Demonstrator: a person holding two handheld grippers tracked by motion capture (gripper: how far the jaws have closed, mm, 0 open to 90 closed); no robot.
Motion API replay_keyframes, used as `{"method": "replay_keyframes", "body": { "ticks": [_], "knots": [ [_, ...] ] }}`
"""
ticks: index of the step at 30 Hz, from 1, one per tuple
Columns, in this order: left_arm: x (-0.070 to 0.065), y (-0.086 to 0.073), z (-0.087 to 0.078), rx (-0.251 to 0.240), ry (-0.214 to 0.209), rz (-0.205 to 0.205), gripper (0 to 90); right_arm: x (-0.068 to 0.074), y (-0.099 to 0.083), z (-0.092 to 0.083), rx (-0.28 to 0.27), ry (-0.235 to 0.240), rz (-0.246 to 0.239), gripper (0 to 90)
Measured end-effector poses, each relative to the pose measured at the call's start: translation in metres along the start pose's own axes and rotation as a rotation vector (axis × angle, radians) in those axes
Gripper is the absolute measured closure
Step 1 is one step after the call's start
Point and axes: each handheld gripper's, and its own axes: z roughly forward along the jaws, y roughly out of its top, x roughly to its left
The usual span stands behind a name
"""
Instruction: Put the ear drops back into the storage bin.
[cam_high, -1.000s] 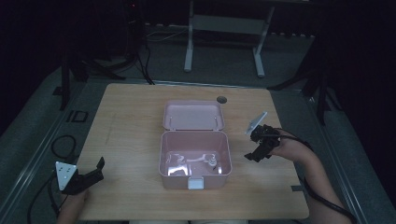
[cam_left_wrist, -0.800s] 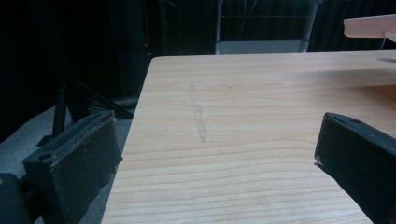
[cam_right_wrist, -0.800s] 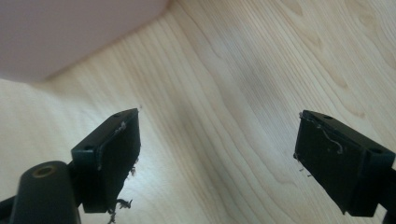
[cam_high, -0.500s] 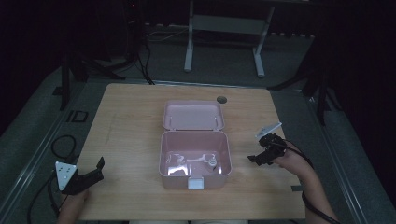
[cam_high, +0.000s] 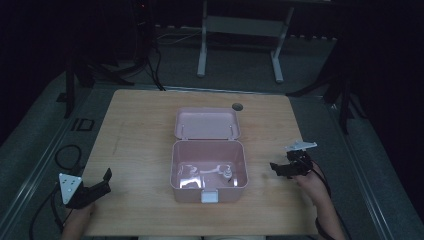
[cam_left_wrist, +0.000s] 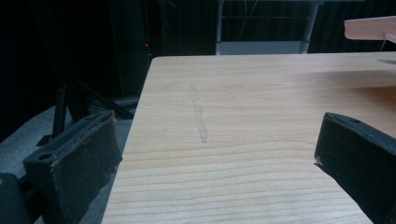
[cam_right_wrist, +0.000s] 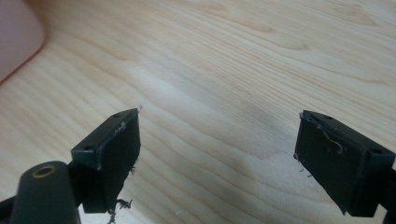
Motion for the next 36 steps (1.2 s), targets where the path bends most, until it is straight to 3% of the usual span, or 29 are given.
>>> {"method": "replay_keyframes", "body": {
  "ticks": [4, 9, 16, 22, 28, 36],
  "knots": [
    [0.000, 0.000, 0.000, 0.000, 0.000, 0.000, 0.4, 0.000, -0.010, -0.001, -0.062, -0.062, 0.034, 13.9],
    [0.000, 0.000, 0.000, 0.000, 0.000, 0.001, 0.4, 0.002, -0.022, -0.002, -0.148, -0.142, 0.109, 13.8],
    [0.000, 0.000, 0.000, -0.001, -0.001, 0.000, 0.4, 0.005, -0.038, 0.000, -0.207, -0.250, 0.204, 13.8],
    [0.000, 0.000, 0.000, -0.002, -0.001, 0.001, 0.4, 0.006, -0.046, -0.005, -0.269, -0.311, 0.261, 13.8],
    [0.000, 0.000, 0.000, -0.002, -0.002, 0.002, 0.4, 0.009, -0.052, -0.008, -0.324, -0.346, 0.271, 13.9],
    [0.000, 0.000, 0.000, -0.003, -0.006, 0.001, 0.4, 0.016, -0.053, -0.009, -0.389, -0.354, 0.215, 13.9]
  ]
}}
